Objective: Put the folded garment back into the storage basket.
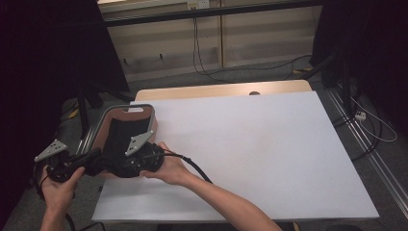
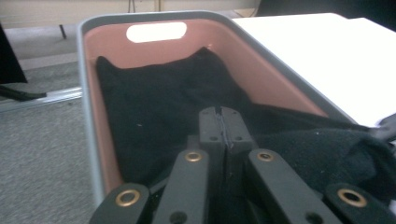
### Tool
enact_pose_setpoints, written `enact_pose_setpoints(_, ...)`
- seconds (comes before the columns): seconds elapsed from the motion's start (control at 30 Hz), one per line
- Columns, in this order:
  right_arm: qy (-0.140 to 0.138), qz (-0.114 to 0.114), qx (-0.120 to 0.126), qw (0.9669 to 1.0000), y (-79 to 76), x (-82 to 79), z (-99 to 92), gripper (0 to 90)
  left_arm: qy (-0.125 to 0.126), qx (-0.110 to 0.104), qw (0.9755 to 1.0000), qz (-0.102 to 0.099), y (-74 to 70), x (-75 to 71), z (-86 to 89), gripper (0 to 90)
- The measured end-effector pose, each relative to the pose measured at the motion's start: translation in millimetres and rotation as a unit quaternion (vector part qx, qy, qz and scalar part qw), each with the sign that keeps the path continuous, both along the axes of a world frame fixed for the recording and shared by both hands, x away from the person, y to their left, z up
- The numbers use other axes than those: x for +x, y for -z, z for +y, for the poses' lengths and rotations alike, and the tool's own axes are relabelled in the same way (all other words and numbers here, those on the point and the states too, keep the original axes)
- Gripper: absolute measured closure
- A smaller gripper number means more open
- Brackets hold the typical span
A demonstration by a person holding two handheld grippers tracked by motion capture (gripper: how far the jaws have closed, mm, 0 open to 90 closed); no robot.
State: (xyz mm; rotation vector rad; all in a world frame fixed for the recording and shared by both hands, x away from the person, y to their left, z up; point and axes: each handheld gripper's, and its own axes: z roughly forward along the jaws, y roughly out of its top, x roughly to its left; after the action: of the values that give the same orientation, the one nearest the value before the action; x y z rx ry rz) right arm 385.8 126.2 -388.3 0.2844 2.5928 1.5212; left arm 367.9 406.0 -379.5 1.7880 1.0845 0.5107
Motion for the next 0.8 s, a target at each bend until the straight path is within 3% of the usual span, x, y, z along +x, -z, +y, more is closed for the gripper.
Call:
enact_pose_setpoints(0.1, 0.004, 0.004, 0.002, 1.0000, -2.1, 5.0, 0.2, 86.5, -0.004, -0.005, 0.9999, 0.008, 3.3, 7.4, 2.7, 89.0)
enact_pose_setpoints(0.27, 0.008, 0.012, 0.001, 0.9999, -0.2, 10.4, 3.6, 86.6, -0.009, 0.015, 0.9997, 0.018, 6.2, 18.6, 4.2, 88.9)
enact_pose_setpoints(0.4, 0.016, 0.015, -0.002, 0.9998, -0.8, 16.4, 6.2, 86.6, -0.014, 0.037, 0.9990, 0.019, 6.9, 22.0, 4.1, 88.9)
enact_pose_setpoints(0.47, 0.019, 0.012, -0.008, 0.9997, -0.2, 18.7, 5.6, 86.5, -0.012, 0.060, 0.9979, 0.021, 8.9, 22.2, 5.6, 88.9)
enact_pose_setpoints(0.8, 0.031, 0.009, -0.034, 0.9989, 9.4, 23.8, 3.9, 85.9, -0.005, 0.052, 0.9983, 0.027, 17.9, 26.5, 6.2, 88.1)
